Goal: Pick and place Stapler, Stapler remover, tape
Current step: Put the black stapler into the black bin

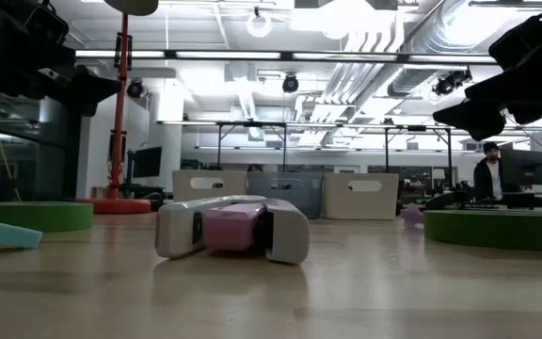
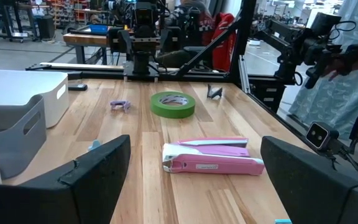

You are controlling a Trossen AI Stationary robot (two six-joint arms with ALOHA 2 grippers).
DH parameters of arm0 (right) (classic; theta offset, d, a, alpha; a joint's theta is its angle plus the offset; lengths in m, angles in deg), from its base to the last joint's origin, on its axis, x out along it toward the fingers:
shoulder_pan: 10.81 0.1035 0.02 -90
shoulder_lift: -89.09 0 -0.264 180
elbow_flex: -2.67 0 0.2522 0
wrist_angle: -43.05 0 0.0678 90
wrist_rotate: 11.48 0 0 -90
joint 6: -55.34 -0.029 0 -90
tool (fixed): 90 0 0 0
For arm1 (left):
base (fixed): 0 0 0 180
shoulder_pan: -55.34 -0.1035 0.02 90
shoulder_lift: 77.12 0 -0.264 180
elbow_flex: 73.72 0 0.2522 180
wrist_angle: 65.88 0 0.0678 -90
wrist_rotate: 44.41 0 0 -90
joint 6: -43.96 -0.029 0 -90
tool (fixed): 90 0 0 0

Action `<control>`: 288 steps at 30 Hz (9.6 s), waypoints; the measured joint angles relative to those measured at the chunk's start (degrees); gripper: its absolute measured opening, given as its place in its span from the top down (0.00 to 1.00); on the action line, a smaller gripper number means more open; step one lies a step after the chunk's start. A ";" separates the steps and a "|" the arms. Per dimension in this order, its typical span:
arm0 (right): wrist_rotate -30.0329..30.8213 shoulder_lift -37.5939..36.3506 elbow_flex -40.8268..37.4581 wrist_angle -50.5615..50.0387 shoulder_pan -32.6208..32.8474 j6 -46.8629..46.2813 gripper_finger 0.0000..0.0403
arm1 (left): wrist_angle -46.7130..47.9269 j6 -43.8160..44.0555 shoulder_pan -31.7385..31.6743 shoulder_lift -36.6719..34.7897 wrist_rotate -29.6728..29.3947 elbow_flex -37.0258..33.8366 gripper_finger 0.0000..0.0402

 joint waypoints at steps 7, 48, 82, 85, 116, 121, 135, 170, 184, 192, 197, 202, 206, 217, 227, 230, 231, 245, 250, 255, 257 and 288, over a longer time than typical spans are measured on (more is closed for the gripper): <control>13.17 0.00 0.02 1.82 -0.50 18.81 0.17 | 0.00 0.00 0.00 0.00 -0.02 0.00 0.11; 11.98 0.01 0.02 2.18 -0.53 -9.93 0.17 | 0.00 0.00 0.00 -0.01 -0.24 0.00 0.11; 7.01 10.50 27.81 -18.68 -11.63 -8.18 0.17 | 0.02 0.00 0.00 0.00 -0.04 0.00 0.11; 6.87 13.27 29.70 -18.71 -13.00 -8.68 0.18 | 0.02 0.00 0.00 -0.01 -0.04 0.00 0.11; 10.52 35.47 55.41 -55.89 -41.26 -30.97 0.17 | 0.02 0.00 0.00 0.00 -0.24 0.00 0.11; 5.16 38.90 55.41 -57.92 -46.22 -31.99 0.18 | 0.02 0.00 0.00 0.00 -0.23 0.00 0.11; -0.06 46.04 55.38 -58.92 -53.32 -31.11 0.17 | 0.02 0.00 0.00 0.00 -0.20 0.00 0.11; -1.67 78.82 54.67 -58.36 -60.91 -26.70 0.16 | 0.02 0.00 0.00 0.00 -0.28 0.01 0.11; -2.92 85.18 54.66 -56.52 -61.57 -26.08 0.16 | 0.02 0.00 0.00 0.00 -0.24 0.00 0.11; -2.94 85.18 54.66 -56.48 -61.50 -26.76 0.20 | 0.02 0.00 0.00 -0.01 -0.22 0.00 0.11; -2.95 85.18 54.66 -56.53 -61.48 -27.17 0.20 | 0.02 0.00 0.00 0.00 -0.22 0.00 0.11; -6.22 85.18 54.56 -58.03 -60.45 -29.98 0.20 | 0.02 0.00 0.00 -0.01 -0.22 0.01 0.11; -6.32 85.18 52.08 -55.40 -60.26 -31.89 0.20 | 0.02 0.00 0.00 0.00 -0.20 0.00 0.11; -5.48 84.91 49.72 -52.60 -60.74 -33.01 0.22 | 0.02 0.00 0.00 0.00 0.00 0.00 0.11; -6.69 85.02 49.61 -52.45 -60.86 -33.16 0.42 | 0.02 0.00 0.00 0.00 -0.04 0.00 0.11; -7.30 85.07 49.59 -52.39 -61.11 -32.58 0.49 | 0.02 0.00 0.00 -0.02 -0.06 0.00 0.11; -7.44 85.09 49.55 -52.41 -61.20 -32.30 0.52 | 0.02 0.00 0.00 0.00 -0.07 0.00 0.11; -4.25 82.78 49.22 -55.81 -61.33 -30.63 0.69 | 0.02 0.00 0.00 -0.02 -0.27 0.00 0.11; -4.87 80.37 49.24 -56.70 -61.28 -30.30 0.69 | 0.02 0.00 0.00 -0.01 -0.26 0.00 0.11; -6.12 76.97 49.31 -57.69 -60.82 -30.59 0.69 | 0.02 0.00 0.00 -0.02 -0.24 0.01 0.11; -7.16 75.34 49.35 -58.37 -60.75 -30.62 0.69 | 0.02 0.00 0.00 -0.02 -0.24 0.00 0.11; -19.41 67.47 64.75 -57.48 -53.07 -36.21 0.69 | 0.02 0.00 0.00 -0.02 -0.12 0.01 0.11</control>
